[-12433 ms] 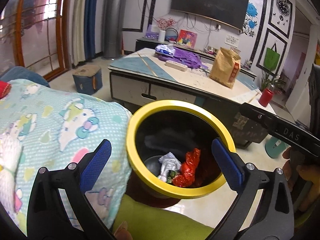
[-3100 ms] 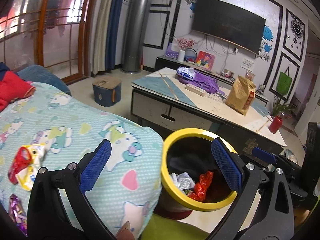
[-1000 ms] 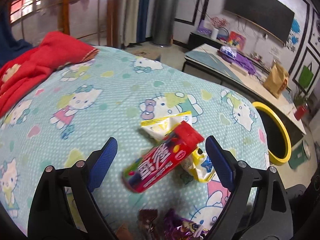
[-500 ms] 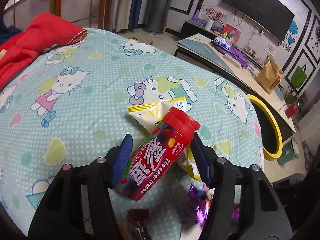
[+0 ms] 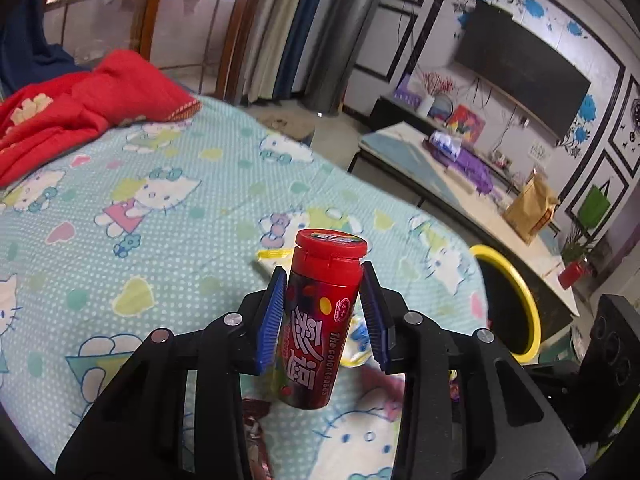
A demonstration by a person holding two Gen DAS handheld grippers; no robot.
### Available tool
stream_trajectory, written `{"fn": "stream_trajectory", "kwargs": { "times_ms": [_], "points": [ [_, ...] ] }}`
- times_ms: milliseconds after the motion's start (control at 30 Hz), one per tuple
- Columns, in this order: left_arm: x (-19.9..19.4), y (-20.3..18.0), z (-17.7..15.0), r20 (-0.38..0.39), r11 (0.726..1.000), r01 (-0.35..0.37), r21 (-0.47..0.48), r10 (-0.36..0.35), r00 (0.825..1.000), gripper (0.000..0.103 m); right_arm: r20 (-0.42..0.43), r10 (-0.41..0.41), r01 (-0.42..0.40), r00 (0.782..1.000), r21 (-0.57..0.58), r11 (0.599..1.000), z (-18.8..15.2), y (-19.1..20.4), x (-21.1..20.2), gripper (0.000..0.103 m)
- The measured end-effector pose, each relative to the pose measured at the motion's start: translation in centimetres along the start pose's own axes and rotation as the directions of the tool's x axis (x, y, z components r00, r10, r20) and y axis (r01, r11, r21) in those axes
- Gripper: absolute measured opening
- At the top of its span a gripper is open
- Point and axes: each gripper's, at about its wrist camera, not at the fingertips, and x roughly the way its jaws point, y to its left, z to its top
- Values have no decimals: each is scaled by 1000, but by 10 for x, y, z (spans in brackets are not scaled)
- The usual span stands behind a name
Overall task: Collect trash
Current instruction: 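Carry the red tube and purple wrapper over the yellow bin with both grippers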
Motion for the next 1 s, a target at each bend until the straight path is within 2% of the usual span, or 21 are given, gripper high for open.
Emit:
{"fn": "stream_trajectory", "kwargs": {
  "times_ms": [367,1000],
  "points": [
    [-17,-51,13,95,997,69,23,-71,993,29,74,-75,71,994,58,996,10,-35,-37,12],
    [-1,-122,12,78,984,142,106,-150,986,29,171,-248,222,954,158,962,11,-103,-90,12]
  ]
}}
